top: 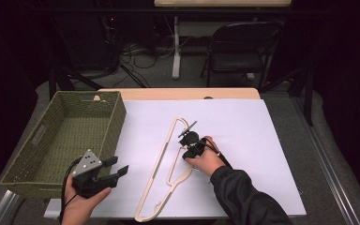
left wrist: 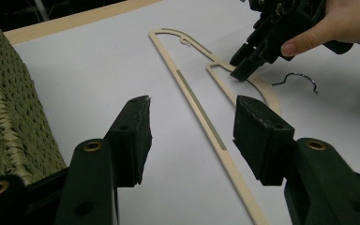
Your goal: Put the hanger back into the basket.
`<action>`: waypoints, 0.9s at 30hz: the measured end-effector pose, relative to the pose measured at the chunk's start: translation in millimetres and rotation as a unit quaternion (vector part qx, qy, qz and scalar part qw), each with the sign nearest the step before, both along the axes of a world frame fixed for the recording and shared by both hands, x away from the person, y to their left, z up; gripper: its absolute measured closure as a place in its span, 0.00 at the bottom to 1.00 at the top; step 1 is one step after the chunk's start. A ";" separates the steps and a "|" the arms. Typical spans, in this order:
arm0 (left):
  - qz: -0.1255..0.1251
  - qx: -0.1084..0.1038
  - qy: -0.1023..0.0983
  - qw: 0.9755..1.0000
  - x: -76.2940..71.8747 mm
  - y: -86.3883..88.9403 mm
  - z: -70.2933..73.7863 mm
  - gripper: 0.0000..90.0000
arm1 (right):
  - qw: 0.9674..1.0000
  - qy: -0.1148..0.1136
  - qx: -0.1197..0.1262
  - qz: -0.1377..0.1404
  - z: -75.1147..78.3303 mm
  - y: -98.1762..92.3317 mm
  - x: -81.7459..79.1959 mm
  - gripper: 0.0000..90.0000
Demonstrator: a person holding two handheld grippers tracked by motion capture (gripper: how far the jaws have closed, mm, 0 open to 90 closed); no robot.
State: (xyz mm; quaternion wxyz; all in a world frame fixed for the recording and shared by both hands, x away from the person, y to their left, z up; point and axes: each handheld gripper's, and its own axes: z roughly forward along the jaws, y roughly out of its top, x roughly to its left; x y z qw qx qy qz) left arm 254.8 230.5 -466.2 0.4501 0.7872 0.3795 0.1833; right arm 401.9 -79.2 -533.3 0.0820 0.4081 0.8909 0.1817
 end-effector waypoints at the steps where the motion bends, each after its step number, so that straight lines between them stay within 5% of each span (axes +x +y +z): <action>1: 0.000 0.000 0.000 1.000 0.0 -0.1 0.1 0.52 | 1.000 0.001 -0.004 0.001 0.4 0.3 0.0 0.73; 7: -0.004 -0.001 -0.001 1.000 -0.4 -2.0 0.6 0.52 | 1.000 0.011 -0.006 0.004 3.6 -0.9 3.5 0.79; 9: -0.005 0.000 -0.001 1.000 -0.6 -2.6 0.7 0.52 | 1.000 -0.001 -0.028 0.012 3.9 -0.1 4.1 0.81; 14: -0.008 0.000 0.001 1.000 -0.7 -4.1 -0.1 0.52 | 0.999 -0.009 -0.027 0.016 2.6 0.2 3.6 0.82; 19: -0.013 0.001 0.002 1.000 -0.8 -7.9 -1.5 0.51 | 0.997 -0.011 -0.059 0.053 5.3 -4.0 6.9 0.83; 26: -0.019 0.005 0.004 1.000 -1.1 -10.9 -2.1 0.52 | 0.995 -0.005 -0.058 0.087 6.1 -27.5 18.1 0.84; 27: -0.018 0.005 0.004 1.000 -1.0 -11.2 -2.4 0.52 | 0.997 -0.002 -0.037 0.069 4.4 -33.2 20.1 0.84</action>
